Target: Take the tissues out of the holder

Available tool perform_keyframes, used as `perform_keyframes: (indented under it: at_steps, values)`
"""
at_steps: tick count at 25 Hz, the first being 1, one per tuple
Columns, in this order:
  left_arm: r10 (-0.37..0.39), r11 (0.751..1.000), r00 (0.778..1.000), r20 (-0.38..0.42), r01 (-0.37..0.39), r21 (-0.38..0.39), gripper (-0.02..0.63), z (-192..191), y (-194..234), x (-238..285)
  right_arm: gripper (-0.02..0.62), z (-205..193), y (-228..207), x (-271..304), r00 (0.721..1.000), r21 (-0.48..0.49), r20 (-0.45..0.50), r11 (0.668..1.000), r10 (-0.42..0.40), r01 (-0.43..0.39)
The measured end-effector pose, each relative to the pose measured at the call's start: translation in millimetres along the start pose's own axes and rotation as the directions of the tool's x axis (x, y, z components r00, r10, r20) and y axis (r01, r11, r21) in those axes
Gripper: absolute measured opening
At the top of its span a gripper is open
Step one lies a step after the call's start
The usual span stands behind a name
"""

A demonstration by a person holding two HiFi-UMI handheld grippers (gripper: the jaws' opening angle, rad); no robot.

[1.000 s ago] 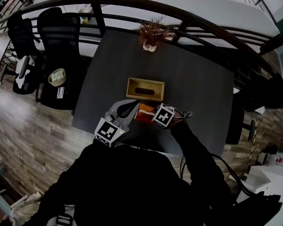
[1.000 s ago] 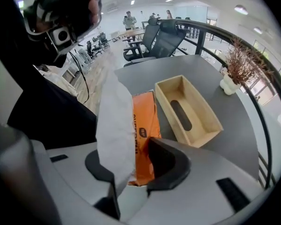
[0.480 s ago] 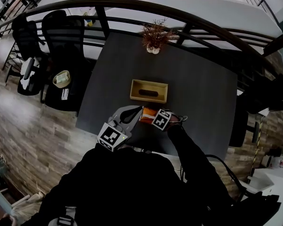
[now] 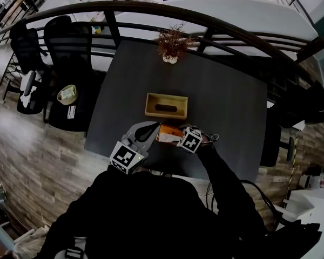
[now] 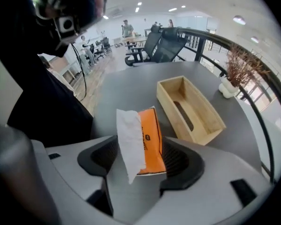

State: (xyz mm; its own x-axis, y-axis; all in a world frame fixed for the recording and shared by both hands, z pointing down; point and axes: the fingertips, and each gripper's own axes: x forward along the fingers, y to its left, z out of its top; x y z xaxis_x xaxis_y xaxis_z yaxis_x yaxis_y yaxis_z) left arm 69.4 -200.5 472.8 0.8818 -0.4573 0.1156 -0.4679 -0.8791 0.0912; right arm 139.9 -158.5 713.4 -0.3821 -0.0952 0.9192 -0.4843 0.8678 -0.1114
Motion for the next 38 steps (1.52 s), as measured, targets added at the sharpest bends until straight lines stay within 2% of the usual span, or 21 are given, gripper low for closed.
perform_keyframes:
  at_steps: [2, 4, 7, 10, 12, 15, 16, 18, 19, 23, 26, 38]
  values:
    - [-0.005, 1.000, 1.000, 0.004, 0.005, -0.003, 0.006, 1, 0, 1, 0.282, 13, 0, -29, 0.991, 0.032, 0.129, 0.999, -0.022, 0.018]
    - [-0.010, 1.000, 1.000, 0.009, 0.010, -0.009, 0.007, 3, 0, 2, 0.282, 29, -1, -64, 0.952, 0.095, 0.297, 0.995, -0.070, 0.043]
    - [-0.027, 1.000, 1.000, 0.015, 0.027, -0.012, 0.008, 7, -3, 5, 0.280, 51, -2, -118, 0.834, 0.173, 0.527, 0.982, -0.163, 0.082]
    - [-0.052, 0.999, 0.999, 0.015, 0.052, -0.010, 0.007, 10, -11, 8, 0.269, 62, 5, -157, 0.705, 0.251, 0.663, 0.962, -0.252, 0.108]
    - [-0.070, 0.998, 0.997, 0.012, 0.070, -0.008, 0.006, 11, -18, 10, 0.167, 64, 9, -174, 0.623, 0.312, 0.722, 0.945, -0.300, 0.093]
    - [-0.094, 0.996, 0.996, 0.007, 0.094, -0.005, 0.008, 10, -28, 15, 0.028, 59, 9, -187, 0.517, 0.391, 0.782, 0.920, -0.349, 0.030]
    - [-0.101, 0.995, 0.995, 0.008, 0.101, -0.004, 0.007, 10, -31, 17, 0.003, 56, 7, -191, 0.483, 0.414, 0.795, 0.910, -0.366, 0.008]
    - [-0.114, 0.993, 0.993, 0.007, 0.114, -0.005, 0.006, 10, -37, 20, 0.003, 53, 4, -199, 0.430, 0.449, 0.811, 0.893, -0.398, -0.020]
    - [-0.121, 0.993, 0.993, 0.005, 0.121, -0.007, 0.006, 9, -40, 20, 0.003, 53, 5, -203, 0.417, 0.458, 0.812, 0.889, -0.409, -0.019]
    - [-0.141, 0.990, 0.990, -0.005, 0.141, -0.008, 0.006, 5, -50, 24, 0.003, 57, 9, -220, 0.392, 0.466, 0.807, 0.884, -0.442, 0.037]
    - [-0.142, 0.990, 0.990, -0.012, 0.142, -0.005, 0.006, 4, -50, 26, 0.003, 59, 11, -225, 0.375, 0.461, 0.816, 0.887, -0.439, 0.033]
    - [-0.134, 0.991, 0.991, -0.011, 0.134, -0.013, 0.007, 3, -48, 25, 0.003, 67, 13, -220, 0.394, 0.428, 0.819, 0.901, -0.417, 0.064]
